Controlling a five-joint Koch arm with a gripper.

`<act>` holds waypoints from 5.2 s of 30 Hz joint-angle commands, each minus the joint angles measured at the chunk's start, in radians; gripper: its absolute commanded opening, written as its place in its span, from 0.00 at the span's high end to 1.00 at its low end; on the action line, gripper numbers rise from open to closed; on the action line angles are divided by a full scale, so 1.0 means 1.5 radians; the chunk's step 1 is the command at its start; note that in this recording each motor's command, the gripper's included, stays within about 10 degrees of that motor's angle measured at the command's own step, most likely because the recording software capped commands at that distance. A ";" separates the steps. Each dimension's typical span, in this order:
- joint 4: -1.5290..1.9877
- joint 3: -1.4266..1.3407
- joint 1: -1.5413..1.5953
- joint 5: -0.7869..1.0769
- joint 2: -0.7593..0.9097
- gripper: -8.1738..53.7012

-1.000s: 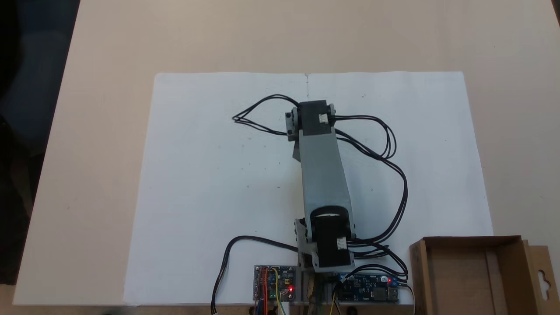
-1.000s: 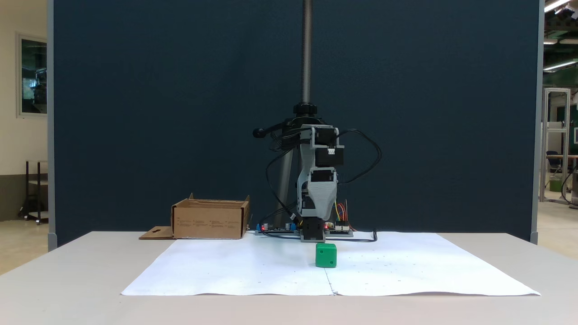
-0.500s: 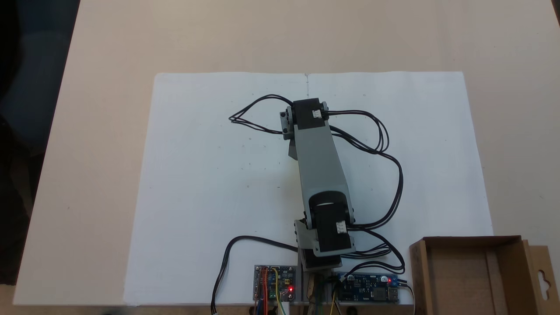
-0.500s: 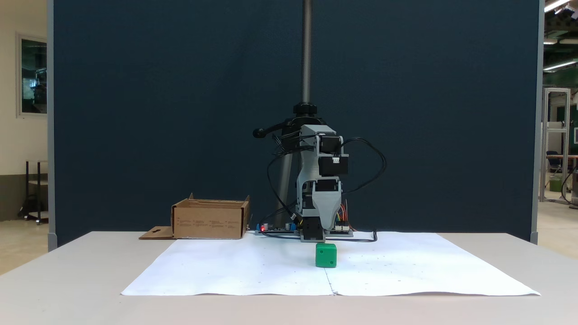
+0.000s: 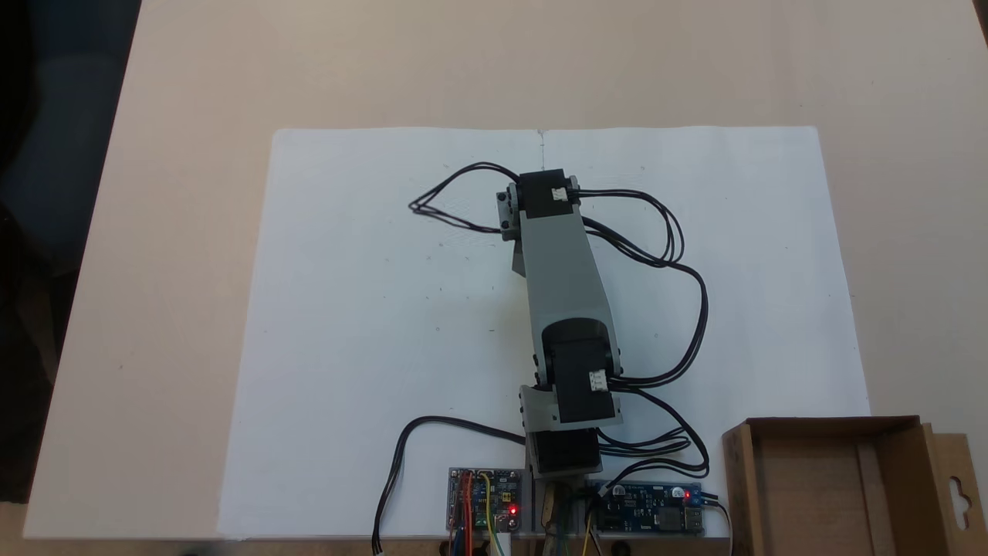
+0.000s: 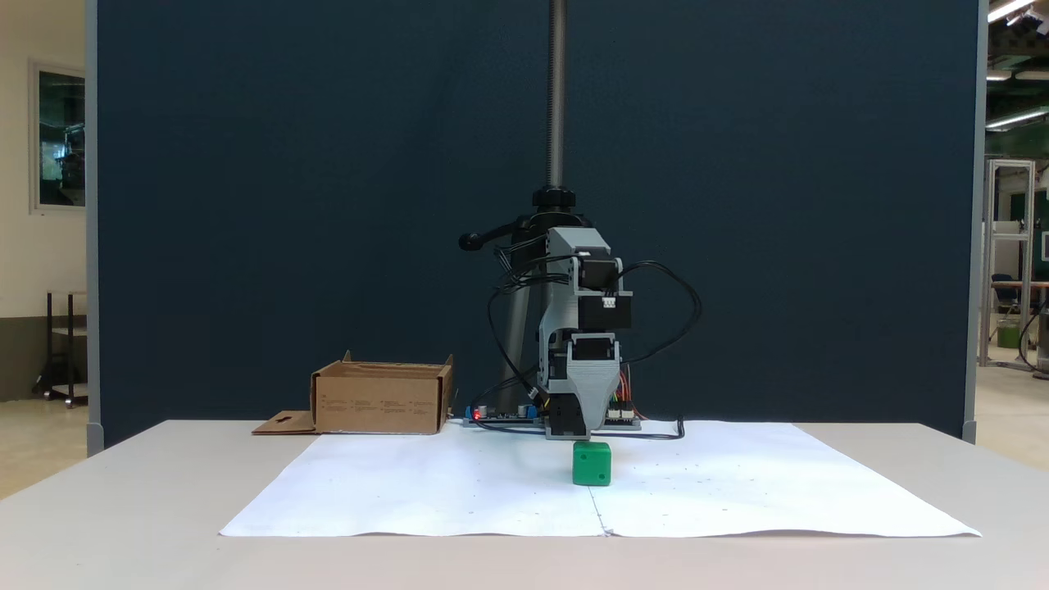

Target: Grasp a green dice and put it in the bin.

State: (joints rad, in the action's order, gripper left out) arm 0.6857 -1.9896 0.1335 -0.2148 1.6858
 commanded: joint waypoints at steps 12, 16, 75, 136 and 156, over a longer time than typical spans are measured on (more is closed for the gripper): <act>-0.085 0.010 -0.008 0.072 -0.025 0.20; -0.087 0.011 -0.009 0.072 -0.035 0.20; -0.170 0.011 -0.034 0.078 -0.165 0.33; -0.139 0.272 -1.065 0.168 0.076 0.67; 0.108 0.536 -1.317 0.269 -0.210 0.67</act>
State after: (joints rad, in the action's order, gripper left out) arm 0.7762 -1.2287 -1.8086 0.0782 1.3514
